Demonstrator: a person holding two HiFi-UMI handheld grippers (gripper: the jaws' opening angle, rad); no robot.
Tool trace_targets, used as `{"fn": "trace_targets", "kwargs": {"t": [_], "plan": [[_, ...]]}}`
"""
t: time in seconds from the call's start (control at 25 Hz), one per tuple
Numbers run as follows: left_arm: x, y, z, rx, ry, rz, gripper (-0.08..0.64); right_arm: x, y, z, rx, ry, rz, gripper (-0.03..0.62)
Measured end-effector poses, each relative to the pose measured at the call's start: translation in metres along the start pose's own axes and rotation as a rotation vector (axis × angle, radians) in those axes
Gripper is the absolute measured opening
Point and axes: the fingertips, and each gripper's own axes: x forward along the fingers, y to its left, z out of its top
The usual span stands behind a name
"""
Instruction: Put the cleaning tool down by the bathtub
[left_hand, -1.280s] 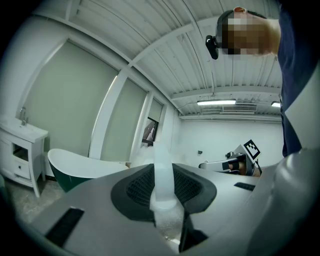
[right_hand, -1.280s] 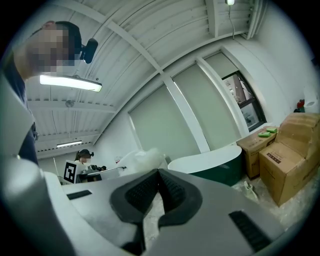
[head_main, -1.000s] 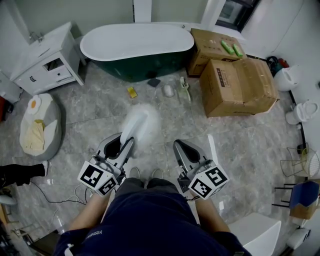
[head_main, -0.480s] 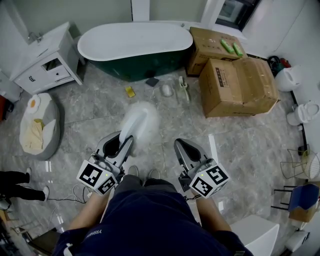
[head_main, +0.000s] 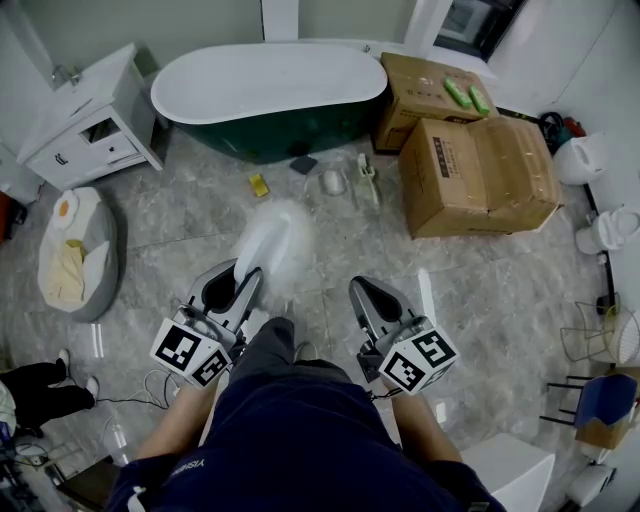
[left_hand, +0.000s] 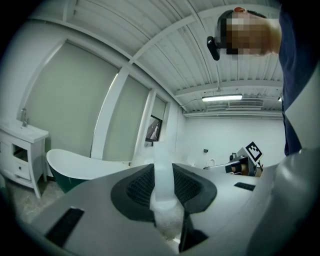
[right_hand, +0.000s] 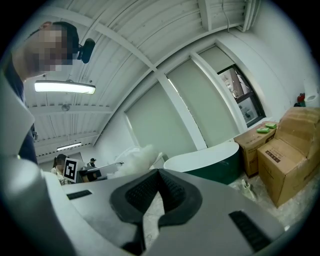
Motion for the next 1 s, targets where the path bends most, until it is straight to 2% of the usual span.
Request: {"fn": "trace_targets", "kwargs": {"t": [0.44,1.0], "plan": [[0.049,0.049,0.002,-0.023,-0.002,-0.004,0.11,0.047,-0.042,0.011,0.01,0.023,-0.035,0.005],[0.113,0.138,0.015,-0.05,0.021,-0.025,0.11,0.145,-0.083,0.032,0.031,0.055,-0.056,0.005]]}}
